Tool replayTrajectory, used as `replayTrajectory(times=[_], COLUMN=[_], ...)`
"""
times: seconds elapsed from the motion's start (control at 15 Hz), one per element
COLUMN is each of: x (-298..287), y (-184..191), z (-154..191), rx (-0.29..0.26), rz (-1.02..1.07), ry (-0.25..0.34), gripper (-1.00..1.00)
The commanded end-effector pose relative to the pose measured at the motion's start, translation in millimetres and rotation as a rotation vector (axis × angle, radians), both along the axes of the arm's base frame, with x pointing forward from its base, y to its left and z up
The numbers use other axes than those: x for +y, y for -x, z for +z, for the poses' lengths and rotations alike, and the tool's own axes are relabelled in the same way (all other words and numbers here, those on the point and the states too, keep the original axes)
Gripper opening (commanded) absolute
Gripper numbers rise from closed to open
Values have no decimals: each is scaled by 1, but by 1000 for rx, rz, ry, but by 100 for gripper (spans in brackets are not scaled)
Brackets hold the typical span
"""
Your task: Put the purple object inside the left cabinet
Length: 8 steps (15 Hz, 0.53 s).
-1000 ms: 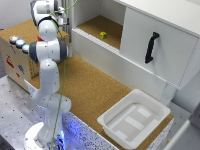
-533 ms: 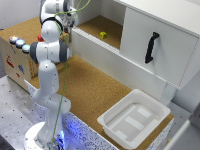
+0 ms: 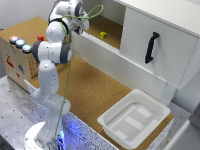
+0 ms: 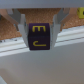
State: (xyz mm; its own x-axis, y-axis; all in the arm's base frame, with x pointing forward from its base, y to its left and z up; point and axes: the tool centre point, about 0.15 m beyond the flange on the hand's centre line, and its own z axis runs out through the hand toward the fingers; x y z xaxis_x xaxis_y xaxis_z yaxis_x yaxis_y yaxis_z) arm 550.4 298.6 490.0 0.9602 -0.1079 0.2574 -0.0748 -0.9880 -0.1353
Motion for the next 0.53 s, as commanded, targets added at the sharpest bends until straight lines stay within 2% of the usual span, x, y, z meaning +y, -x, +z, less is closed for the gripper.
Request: replayTrajectory(times=[0.0,0.27,0.47], x=[14,18,23], y=[-48,-69,-87], z=[18,21,18], rx=[58,89,118], rz=[-48,-62,-51], ry=[59,104,162], gripper=[-100,-100,-100])
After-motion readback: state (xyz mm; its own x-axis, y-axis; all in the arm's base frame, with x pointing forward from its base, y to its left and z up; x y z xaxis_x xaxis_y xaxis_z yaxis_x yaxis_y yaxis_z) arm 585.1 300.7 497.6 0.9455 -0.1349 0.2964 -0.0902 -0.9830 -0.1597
